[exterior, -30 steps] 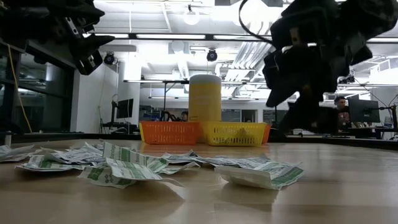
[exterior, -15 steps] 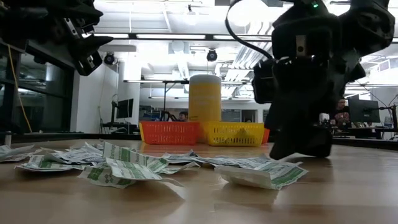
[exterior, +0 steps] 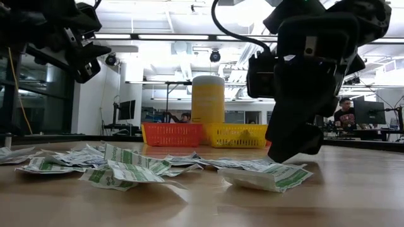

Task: Pick & Place First Aid Supplies
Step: Put the black towelette pack into the bottom yellow basket

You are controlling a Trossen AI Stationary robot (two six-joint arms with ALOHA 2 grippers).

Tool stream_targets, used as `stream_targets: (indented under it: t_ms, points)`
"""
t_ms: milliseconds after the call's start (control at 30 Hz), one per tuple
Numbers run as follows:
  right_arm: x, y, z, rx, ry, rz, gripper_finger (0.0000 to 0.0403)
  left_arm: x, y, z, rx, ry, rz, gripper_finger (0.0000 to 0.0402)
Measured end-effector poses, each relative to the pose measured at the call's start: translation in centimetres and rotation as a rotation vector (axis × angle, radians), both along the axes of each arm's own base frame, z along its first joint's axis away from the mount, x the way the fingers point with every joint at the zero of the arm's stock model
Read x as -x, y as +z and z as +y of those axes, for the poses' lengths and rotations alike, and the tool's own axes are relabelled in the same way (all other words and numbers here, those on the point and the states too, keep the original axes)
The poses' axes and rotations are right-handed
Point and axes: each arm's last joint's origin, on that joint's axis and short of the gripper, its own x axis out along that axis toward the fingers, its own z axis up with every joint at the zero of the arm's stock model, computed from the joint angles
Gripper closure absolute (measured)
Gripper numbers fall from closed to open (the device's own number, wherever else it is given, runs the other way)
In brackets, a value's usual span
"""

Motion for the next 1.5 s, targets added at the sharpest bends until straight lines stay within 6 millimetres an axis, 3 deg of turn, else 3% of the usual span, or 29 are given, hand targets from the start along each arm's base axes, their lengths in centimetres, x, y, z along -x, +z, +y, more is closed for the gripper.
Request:
stream_targets:
  t_ms: [833, 1500]
  points:
    - [0.21, -0.17, 0.37, 0.008, -0.068, 0.027, 0.0202, 0.07, -0.31, 0.0, -0.007, -0.001, 0.032, 0.0211]
    - [0.2, -0.16, 0.59, -0.004, -0.099, 0.022, 0.0328, 0.06, -0.32, 0.0, -0.007, 0.0, 0.032, 0.0211]
